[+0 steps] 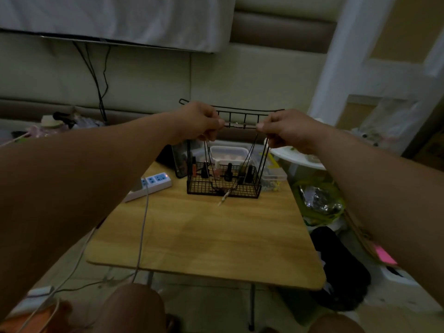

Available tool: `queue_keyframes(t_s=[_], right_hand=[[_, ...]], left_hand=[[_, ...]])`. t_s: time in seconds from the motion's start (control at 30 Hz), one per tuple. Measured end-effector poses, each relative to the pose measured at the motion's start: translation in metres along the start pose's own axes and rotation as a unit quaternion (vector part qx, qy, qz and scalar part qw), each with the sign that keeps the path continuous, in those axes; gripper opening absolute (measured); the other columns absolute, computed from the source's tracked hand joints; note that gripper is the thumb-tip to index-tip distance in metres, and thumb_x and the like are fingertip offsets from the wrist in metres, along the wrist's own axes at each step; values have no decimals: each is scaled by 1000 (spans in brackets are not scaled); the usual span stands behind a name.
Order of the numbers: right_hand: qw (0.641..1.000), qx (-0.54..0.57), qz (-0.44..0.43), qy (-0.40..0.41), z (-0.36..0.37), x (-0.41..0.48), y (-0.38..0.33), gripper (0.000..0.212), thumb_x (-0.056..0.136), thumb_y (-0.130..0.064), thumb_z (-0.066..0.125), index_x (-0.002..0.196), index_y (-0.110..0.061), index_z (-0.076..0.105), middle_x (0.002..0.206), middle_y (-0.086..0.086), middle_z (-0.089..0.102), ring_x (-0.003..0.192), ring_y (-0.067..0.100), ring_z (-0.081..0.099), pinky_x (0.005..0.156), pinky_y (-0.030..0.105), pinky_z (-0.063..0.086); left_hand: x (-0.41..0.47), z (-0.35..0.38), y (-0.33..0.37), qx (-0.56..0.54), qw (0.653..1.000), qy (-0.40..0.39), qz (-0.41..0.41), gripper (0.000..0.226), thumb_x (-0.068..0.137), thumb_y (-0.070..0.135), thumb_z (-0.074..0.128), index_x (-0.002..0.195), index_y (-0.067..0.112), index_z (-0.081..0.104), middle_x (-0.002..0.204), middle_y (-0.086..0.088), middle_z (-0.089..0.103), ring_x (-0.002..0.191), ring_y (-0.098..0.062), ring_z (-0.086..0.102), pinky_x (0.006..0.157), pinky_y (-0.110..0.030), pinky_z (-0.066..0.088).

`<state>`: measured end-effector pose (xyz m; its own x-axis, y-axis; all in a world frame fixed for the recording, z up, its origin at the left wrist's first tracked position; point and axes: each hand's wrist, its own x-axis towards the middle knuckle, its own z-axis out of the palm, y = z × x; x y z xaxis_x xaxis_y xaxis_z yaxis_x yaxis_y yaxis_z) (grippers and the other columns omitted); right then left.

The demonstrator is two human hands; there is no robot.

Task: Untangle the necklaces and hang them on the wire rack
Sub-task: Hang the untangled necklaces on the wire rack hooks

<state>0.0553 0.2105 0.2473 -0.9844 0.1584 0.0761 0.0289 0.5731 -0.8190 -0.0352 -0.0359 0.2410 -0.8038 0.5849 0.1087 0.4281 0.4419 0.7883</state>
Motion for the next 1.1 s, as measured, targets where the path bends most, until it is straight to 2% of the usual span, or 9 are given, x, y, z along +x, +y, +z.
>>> queue_keyframes(t_s=[0.13,0.27,0.4,0.5,0.57,0.7,0.77,0.87,1.1], right_hand=[[999,10,-3,33,1,10,5,11,99,-21,69,94,-12,71,81,6,62,70,16,61,69,28,58],[996,25,-14,84,3,23,8,12,99,-18,69,100,-7,71,83,7,65,74,16,63,58,19,55],[992,-19,-20,124,6,39,15,19,98,-25,70,103,-7,74,95,10,71,84,17,63,71,27,50],[990,-13,-22,139,10,48,20,17,98,-23,70,103,-7,74,100,14,73,88,19,64,69,25,48],[988,-24,-29,150,14,52,23,14,99,-22,68,102,-9,73,99,10,73,91,20,65,69,26,48],[982,-43,-46,178,17,60,30,9,99,-25,69,93,-19,71,96,5,73,97,23,69,89,38,54],[981,-46,-50,184,18,62,33,7,99,-24,69,95,-18,71,97,4,73,98,24,70,94,41,55],[980,-46,-57,185,18,64,37,6,99,-22,68,98,-17,72,102,6,73,100,25,70,99,47,55],[980,-66,-60,179,18,67,42,15,102,-23,63,109,-15,74,104,5,73,101,24,68,97,47,56]], left_hand=[[11,-5,-10,10,999,38,-5,14,102,27,64,103,14,70,107,-15,73,106,-32,71,101,-50,57],[22,-9,-19,46,995,85,-5,7,101,29,65,101,23,69,102,-7,73,99,-25,72,94,-47,60],[33,-8,-29,94,988,118,20,5,102,30,64,101,26,66,101,-3,70,94,-19,68,85,-38,59],[42,-9,-37,127,982,137,36,3,103,29,62,103,26,64,100,1,67,93,-16,66,81,-34,56],[46,-9,-42,152,977,145,48,4,104,27,60,105,25,63,98,4,64,93,-15,64,76,-32,52],[53,-8,-50,186,965,164,84,3,105,24,58,106,22,60,98,5,62,90,-13,60,70,-24,43],[55,-7,-52,197,959,179,95,1,105,23,58,105,22,58,98,5,60,89,-13,58,67,-20,39],[58,-6,-56,192,960,178,97,8,105,23,57,111,18,62,101,3,62,92,-14,58,74,-25,43],[61,-11,-63,107,977,173,69,9,106,23,57,111,19,63,92,4,65,82,-9,63,66,-22,46]])
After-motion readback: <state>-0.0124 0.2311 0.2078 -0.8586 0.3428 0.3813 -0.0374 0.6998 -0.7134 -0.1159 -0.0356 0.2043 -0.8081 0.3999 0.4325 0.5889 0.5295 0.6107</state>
